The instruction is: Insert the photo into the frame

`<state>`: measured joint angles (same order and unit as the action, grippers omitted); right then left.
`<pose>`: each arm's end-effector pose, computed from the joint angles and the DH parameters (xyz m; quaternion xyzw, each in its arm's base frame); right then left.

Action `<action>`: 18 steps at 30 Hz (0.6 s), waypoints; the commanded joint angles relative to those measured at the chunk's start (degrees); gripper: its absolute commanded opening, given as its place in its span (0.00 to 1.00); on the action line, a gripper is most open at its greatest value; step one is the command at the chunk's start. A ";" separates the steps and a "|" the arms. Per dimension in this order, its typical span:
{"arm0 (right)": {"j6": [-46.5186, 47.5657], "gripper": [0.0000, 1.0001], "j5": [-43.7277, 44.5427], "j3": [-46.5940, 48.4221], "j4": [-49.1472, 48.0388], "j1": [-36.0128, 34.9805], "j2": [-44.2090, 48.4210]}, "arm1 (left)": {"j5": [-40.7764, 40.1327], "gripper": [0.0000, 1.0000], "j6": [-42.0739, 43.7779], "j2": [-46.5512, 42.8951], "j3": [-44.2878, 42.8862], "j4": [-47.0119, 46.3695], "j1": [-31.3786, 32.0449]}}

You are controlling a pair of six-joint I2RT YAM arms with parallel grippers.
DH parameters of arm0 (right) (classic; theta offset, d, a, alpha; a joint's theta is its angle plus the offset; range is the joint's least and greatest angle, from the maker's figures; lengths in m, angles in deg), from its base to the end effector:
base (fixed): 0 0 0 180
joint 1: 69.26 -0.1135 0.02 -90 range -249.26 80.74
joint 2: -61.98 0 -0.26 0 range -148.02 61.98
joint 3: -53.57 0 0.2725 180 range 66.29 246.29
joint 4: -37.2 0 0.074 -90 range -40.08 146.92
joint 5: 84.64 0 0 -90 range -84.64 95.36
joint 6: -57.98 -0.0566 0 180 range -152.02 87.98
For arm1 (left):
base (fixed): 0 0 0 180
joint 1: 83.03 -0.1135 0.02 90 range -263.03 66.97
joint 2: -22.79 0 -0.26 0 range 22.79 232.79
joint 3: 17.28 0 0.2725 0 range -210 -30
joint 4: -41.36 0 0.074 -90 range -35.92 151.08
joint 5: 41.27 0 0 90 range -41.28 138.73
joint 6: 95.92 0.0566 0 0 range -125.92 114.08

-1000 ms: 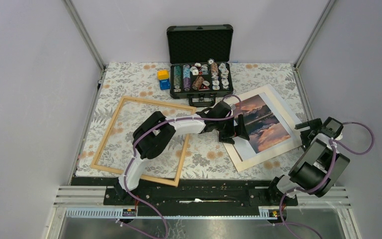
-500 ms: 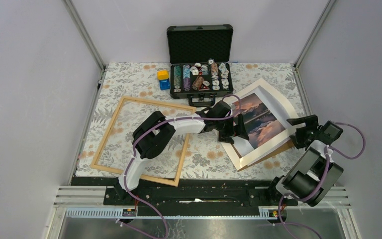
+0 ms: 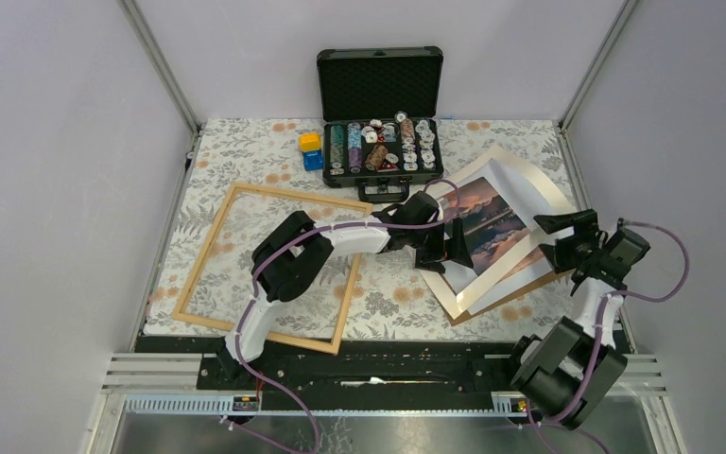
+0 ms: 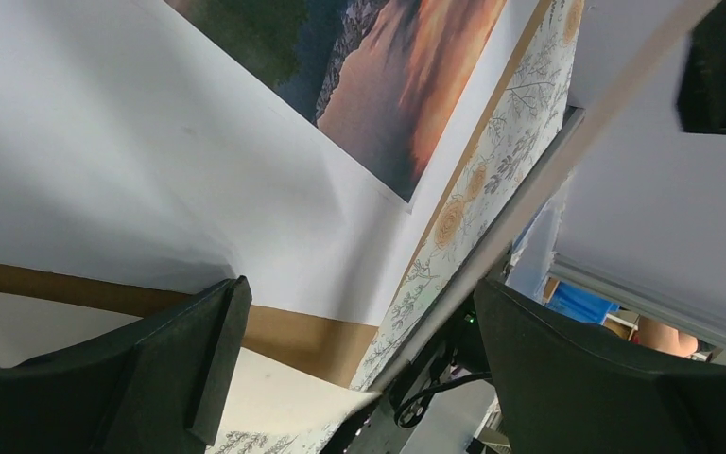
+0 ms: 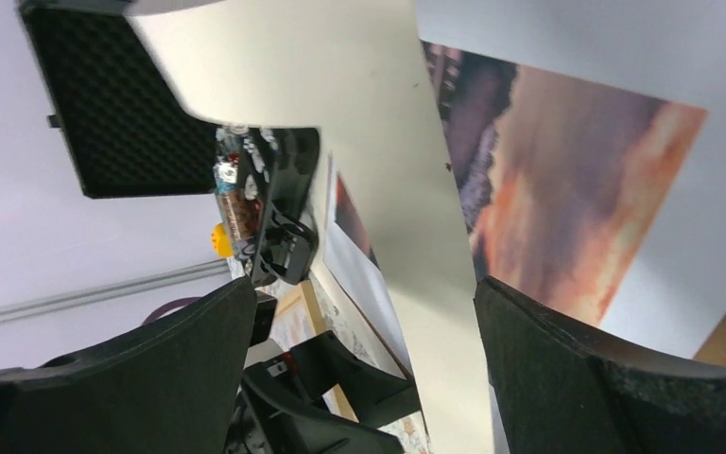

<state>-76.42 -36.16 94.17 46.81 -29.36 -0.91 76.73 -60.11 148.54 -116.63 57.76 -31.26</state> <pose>0.2177 -0.1332 0.1801 0.4210 0.7215 0.3274 0.4415 0.2928 -0.4147 0.1191 0.0781 0.8910 -0.4436 0.0569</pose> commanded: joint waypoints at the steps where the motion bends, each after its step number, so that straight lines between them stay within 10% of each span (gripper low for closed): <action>1: 1.43 0.94 0.29 6.12 1.40 -0.26 5.25 | -3.33 0.99 3.31 1.38 1.79 4.13 -0.56; 8: -9.01 0.95 -7.83 4.02 -13.67 -0.23 2.94 | -2.63 0.99 3.12 1.56 1.98 3.43 -0.54; 18: -1.11 0.91 1.42 5.48 -3.02 -0.45 6.44 | -1.95 0.99 3.05 1.42 1.46 3.04 -0.57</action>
<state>-81.91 -38.93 98.25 40.53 -29.42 3.38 77.26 -59.70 148.54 -116.59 57.48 -31.31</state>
